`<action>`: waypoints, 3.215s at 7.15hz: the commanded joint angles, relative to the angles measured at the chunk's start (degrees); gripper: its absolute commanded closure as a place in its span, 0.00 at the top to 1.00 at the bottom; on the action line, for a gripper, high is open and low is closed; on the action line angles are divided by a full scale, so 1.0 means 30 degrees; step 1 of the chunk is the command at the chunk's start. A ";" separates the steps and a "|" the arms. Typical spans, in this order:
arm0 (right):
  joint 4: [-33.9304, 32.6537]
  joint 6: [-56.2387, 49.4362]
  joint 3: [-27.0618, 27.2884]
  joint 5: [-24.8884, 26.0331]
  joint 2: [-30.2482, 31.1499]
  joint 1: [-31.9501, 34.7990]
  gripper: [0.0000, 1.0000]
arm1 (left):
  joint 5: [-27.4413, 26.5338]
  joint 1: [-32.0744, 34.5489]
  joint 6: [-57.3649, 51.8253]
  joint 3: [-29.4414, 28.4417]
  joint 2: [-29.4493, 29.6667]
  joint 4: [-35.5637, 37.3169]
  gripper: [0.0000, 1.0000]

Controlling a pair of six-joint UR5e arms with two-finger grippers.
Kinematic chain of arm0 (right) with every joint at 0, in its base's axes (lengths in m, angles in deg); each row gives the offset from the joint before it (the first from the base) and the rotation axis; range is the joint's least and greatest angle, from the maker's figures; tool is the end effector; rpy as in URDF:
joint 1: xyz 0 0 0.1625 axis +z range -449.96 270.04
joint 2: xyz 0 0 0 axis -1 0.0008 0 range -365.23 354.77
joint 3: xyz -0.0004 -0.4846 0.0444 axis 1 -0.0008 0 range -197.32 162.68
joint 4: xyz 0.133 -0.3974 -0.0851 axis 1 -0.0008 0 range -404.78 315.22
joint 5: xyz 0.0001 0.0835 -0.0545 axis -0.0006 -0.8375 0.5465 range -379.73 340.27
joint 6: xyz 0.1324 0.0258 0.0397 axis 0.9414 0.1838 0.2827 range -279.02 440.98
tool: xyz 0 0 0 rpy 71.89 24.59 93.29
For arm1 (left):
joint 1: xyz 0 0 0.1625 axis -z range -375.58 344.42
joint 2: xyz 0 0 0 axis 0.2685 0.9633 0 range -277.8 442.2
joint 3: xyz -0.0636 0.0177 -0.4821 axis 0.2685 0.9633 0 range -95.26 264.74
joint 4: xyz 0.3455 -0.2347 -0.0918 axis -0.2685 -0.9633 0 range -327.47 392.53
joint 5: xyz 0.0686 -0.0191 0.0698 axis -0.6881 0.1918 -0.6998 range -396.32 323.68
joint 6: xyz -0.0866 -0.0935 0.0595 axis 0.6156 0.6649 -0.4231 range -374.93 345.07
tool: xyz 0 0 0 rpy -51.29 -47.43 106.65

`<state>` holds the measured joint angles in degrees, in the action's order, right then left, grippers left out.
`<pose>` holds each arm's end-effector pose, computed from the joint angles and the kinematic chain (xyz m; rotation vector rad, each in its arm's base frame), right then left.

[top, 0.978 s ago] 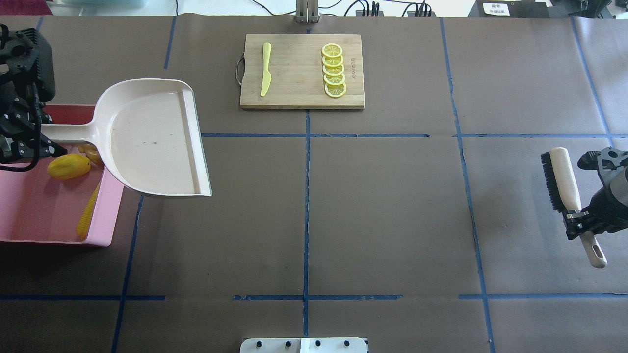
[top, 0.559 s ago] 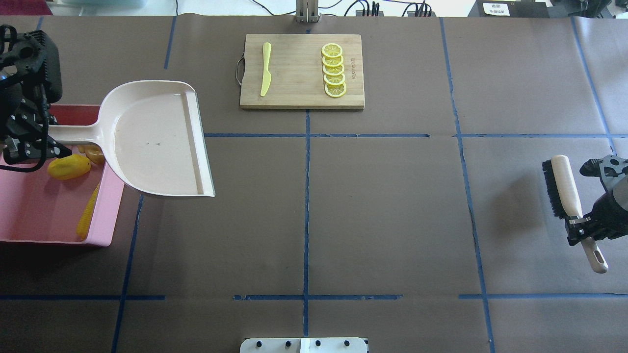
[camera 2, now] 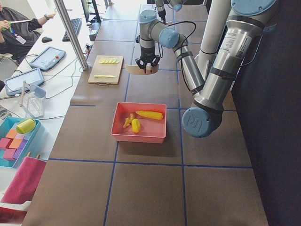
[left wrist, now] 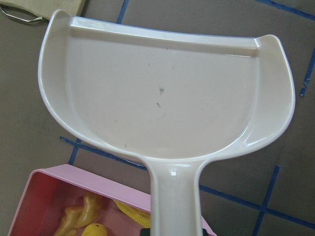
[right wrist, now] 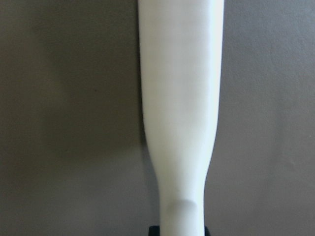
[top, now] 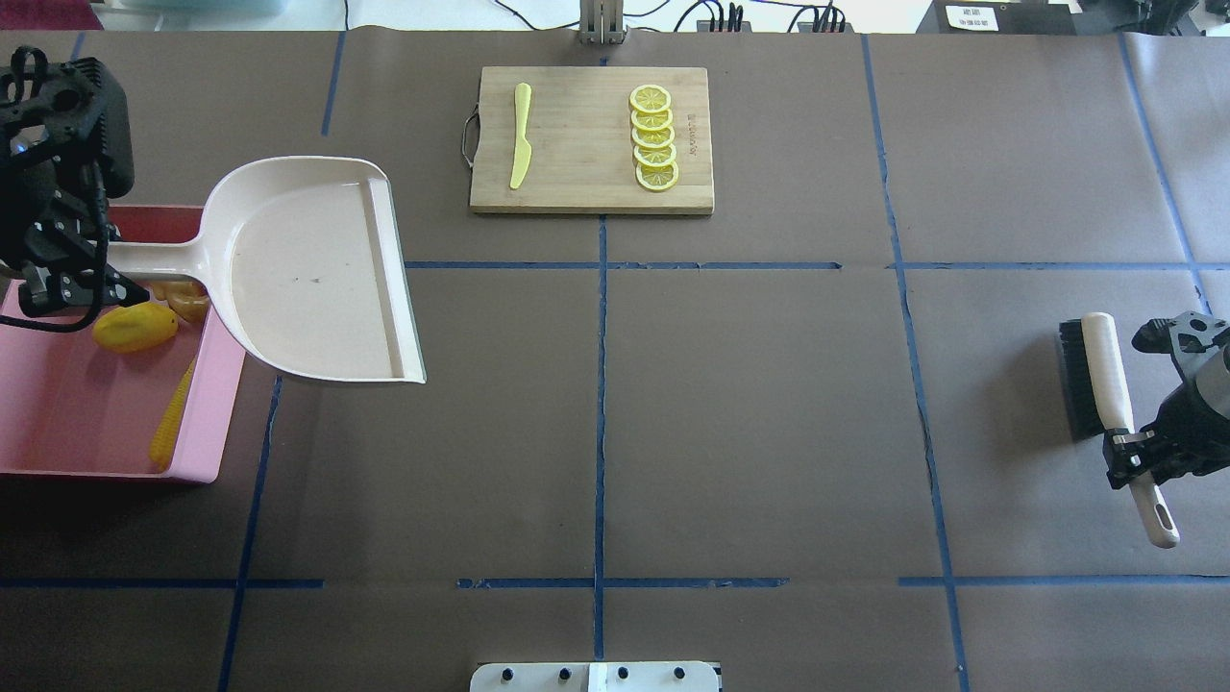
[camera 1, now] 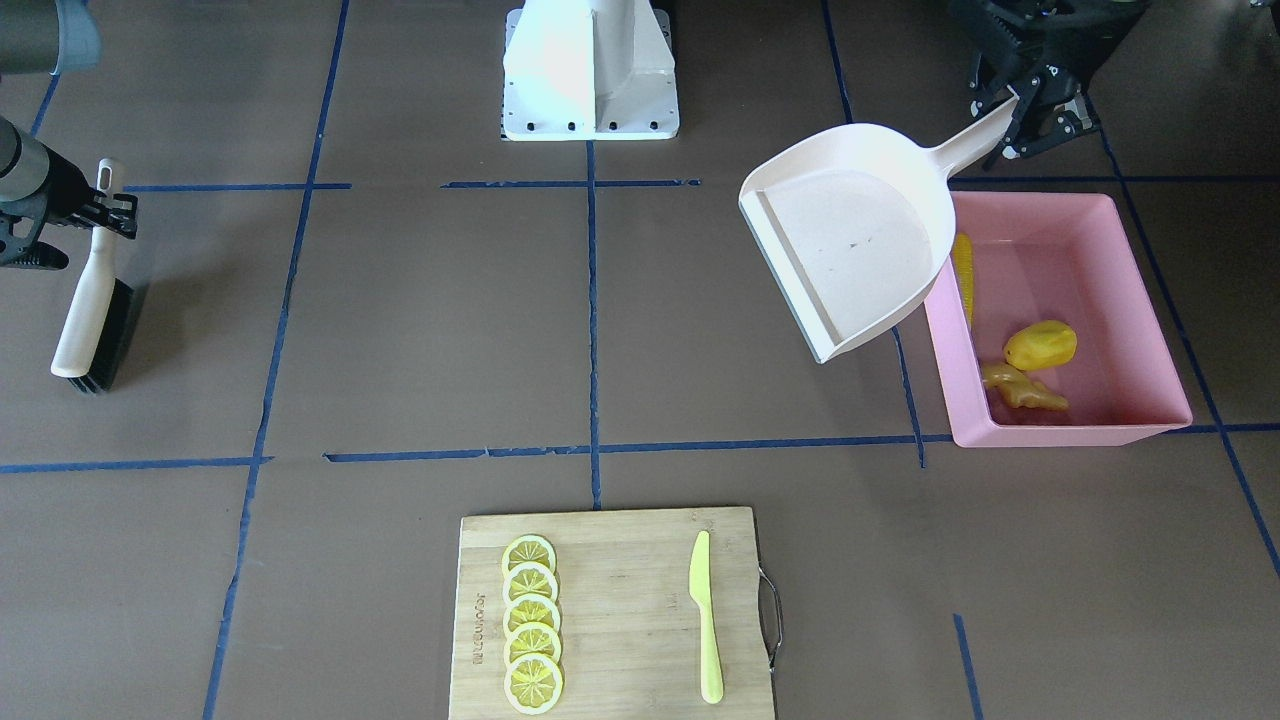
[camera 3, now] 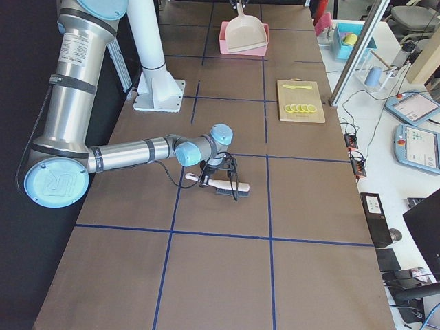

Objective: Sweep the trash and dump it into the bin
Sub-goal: 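Lower the empty dustpan with the left gripper while the right moves the brush back, then carry the dustpan away from the bin and lower it with the left gripper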

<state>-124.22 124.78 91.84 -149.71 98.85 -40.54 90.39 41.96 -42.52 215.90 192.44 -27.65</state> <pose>-0.2350 -0.3403 0.6754 -0.2715 -0.6894 -0.0418 0.2305 -0.4541 0.3062 0.5361 0.6861 1.1618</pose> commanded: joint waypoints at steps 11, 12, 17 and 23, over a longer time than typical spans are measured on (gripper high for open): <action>0.0053 -0.0126 0.1289 0.0232 -0.0562 0.4358 1.00 | 0.3175 -0.3907 0.5987 -1.1923 -0.0738 -2.2745 0.00; 0.0053 -0.0126 0.1289 0.0232 -0.0650 0.4358 1.00 | 0.3059 -0.4205 0.6206 -1.1962 -0.0711 -2.3121 0.00; 0.0024 -0.0096 0.1231 0.0291 -0.0680 0.4358 1.00 | 0.2677 -0.5263 0.5480 -1.2079 -0.1091 -2.2222 0.00; -0.0006 0.0137 0.1084 0.0262 -0.0972 0.4358 1.00 | 0.2794 -0.5262 0.4567 -1.2021 -0.0418 -2.1514 0.93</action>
<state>-124.17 124.95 95.15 -148.86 96.37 -27.50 98.77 26.10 -28.83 179.79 191.07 -92.23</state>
